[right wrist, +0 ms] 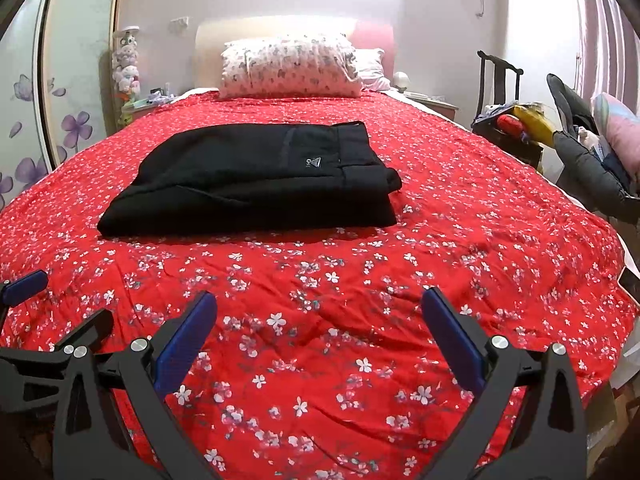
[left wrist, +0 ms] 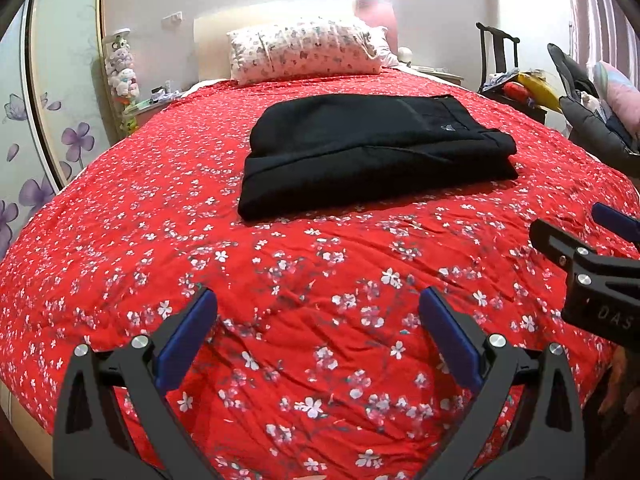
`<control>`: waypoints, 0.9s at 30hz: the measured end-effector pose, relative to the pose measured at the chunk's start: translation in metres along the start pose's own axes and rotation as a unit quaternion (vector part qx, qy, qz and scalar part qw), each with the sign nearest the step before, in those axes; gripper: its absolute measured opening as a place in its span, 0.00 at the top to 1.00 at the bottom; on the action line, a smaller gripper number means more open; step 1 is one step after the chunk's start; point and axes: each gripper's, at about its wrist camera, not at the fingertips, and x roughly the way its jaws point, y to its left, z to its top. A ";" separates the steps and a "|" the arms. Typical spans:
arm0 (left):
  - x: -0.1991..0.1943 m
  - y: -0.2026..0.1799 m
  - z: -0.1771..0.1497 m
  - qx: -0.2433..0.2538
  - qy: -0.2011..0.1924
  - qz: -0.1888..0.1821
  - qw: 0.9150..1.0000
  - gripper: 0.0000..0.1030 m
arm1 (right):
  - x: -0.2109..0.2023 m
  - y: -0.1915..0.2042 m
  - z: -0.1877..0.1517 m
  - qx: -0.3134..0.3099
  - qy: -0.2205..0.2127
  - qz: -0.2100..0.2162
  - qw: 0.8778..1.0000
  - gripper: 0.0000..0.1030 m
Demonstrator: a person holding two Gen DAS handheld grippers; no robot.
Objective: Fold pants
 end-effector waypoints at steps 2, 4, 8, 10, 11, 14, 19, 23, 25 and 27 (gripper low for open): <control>0.000 0.000 0.000 0.000 0.000 -0.001 1.000 0.02 | 0.001 -0.001 0.000 0.000 0.001 0.001 1.000 0.01; 0.001 0.000 0.000 -0.001 0.000 -0.001 1.000 0.02 | 0.001 -0.001 -0.001 -0.001 0.002 0.001 1.000 0.01; 0.001 0.000 -0.001 0.000 0.001 -0.002 1.000 0.02 | 0.002 -0.001 -0.001 -0.001 0.003 0.001 1.000 0.01; 0.001 0.000 -0.001 0.001 0.000 -0.002 1.000 0.02 | 0.002 -0.001 -0.001 -0.001 0.003 0.001 1.000 0.01; 0.001 0.000 -0.001 0.002 0.000 -0.002 1.000 0.02 | 0.002 -0.001 -0.001 -0.001 0.003 0.001 1.000 0.01; 0.001 0.000 -0.002 0.004 0.000 -0.003 1.000 0.02 | 0.003 -0.001 -0.001 -0.001 0.004 0.001 1.000 0.01; 0.001 0.000 -0.002 0.006 -0.001 -0.003 1.000 0.02 | 0.005 -0.002 -0.002 -0.002 0.006 0.002 1.000 0.01; 0.001 0.000 -0.002 0.006 0.000 -0.003 1.000 0.02 | 0.007 -0.004 -0.002 -0.002 0.007 0.002 1.000 0.01; 0.001 0.000 -0.002 0.006 0.002 -0.004 1.000 0.02 | 0.007 -0.004 -0.003 -0.003 0.007 0.002 1.000 0.01; 0.001 0.000 -0.002 0.006 0.002 -0.005 1.000 0.02 | 0.007 -0.004 -0.003 -0.003 0.008 0.002 1.000 0.01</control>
